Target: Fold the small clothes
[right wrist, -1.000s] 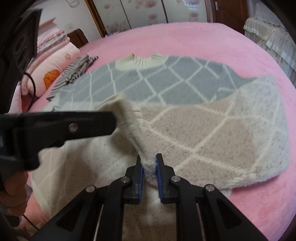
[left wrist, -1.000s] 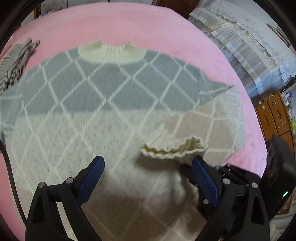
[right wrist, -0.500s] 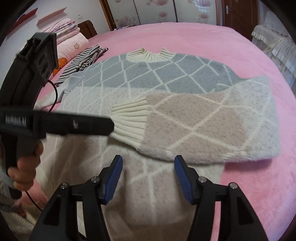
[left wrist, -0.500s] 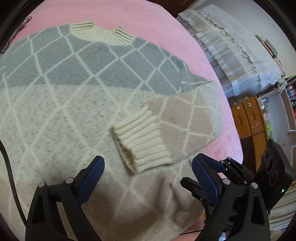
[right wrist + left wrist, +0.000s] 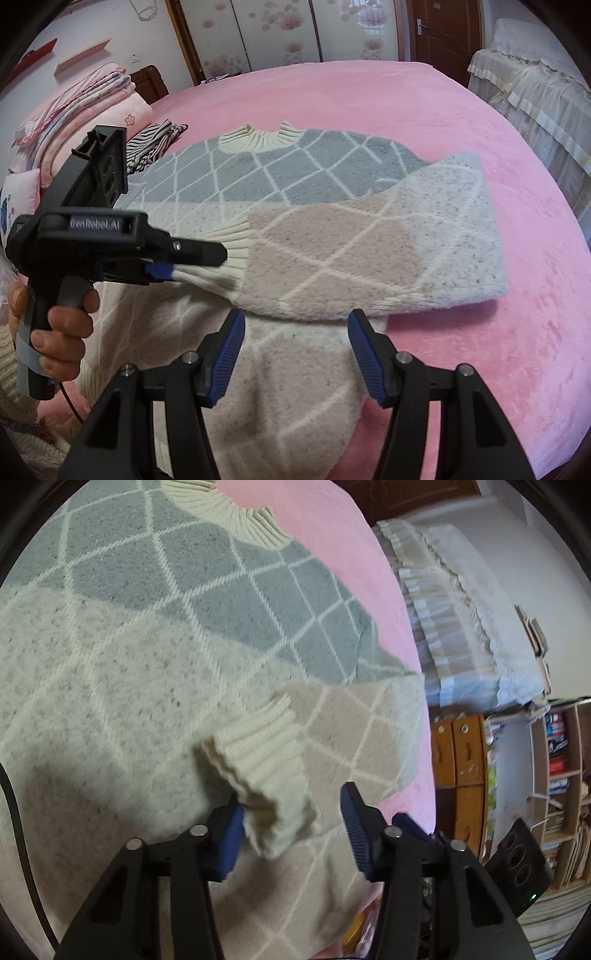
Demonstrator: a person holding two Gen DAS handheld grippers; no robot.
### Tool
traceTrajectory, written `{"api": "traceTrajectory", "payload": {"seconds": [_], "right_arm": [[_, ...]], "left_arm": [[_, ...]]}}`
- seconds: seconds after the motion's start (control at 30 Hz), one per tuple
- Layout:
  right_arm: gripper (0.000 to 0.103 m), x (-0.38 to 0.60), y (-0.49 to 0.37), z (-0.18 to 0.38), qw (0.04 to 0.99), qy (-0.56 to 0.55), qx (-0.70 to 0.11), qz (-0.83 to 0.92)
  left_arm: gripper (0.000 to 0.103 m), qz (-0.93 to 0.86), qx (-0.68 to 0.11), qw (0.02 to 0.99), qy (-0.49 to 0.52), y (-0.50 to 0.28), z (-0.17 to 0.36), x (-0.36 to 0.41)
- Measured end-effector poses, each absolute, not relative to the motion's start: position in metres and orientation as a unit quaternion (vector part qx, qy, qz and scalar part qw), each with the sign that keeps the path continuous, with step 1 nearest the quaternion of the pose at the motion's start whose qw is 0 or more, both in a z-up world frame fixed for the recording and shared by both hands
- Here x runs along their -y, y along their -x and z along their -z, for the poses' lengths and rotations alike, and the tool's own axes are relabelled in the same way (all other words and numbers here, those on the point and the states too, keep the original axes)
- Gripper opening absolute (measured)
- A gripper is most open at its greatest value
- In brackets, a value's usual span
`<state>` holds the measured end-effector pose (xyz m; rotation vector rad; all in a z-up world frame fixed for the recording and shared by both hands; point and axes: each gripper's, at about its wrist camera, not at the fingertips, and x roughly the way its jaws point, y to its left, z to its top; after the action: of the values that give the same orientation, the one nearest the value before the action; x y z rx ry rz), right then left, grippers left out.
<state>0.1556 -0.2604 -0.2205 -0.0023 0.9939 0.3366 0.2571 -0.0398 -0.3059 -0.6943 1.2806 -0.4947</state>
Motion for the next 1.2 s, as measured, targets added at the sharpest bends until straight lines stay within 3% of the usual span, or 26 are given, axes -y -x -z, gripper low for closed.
{"api": "traceTrajectory", "payload": {"seconds": [0.03,0.13,0.17,0.3,0.47,0.63,0.73,0.9,1.2], "right_arm": [[0.058,0.261,-0.156,0.221,0.866,0.000,-0.473,-0.158],[0.058,0.265,-0.159,0.220,0.870,0.000,-0.471,-0.149],[0.058,0.267,-0.160,0.219,0.870,0.000,-0.470,-0.146],[0.058,0.279,-0.162,0.213,0.880,0.022,-0.458,-0.121],[0.062,0.317,-0.172,0.212,0.889,0.029,-0.453,-0.066],[0.062,0.356,-0.182,0.213,0.892,0.000,-0.452,-0.022],[0.062,0.361,-0.189,0.214,0.892,-0.001,-0.452,-0.015],[0.062,0.355,-0.208,0.223,0.888,0.002,-0.459,-0.024],[0.062,0.331,-0.239,0.231,0.879,-0.016,-0.473,-0.061]], "left_arm": [[0.042,0.217,-0.581,0.720,0.310,-0.259,0.306,0.042],[0.012,0.186,-0.602,0.727,0.275,-0.268,0.309,0.050],[0.011,0.177,-0.608,0.731,0.254,-0.272,0.307,0.056],[0.008,0.158,-0.591,0.772,0.174,-0.284,0.270,0.077],[0.008,0.163,-0.516,0.826,0.157,-0.300,0.188,0.080],[0.007,0.144,-0.435,0.879,0.130,-0.306,0.111,0.049],[0.007,0.117,-0.410,0.898,0.108,-0.306,0.090,0.024],[0.007,0.069,-0.411,0.901,0.118,-0.316,0.085,-0.026],[0.007,0.030,-0.439,0.891,0.115,-0.331,0.135,-0.065]]}}
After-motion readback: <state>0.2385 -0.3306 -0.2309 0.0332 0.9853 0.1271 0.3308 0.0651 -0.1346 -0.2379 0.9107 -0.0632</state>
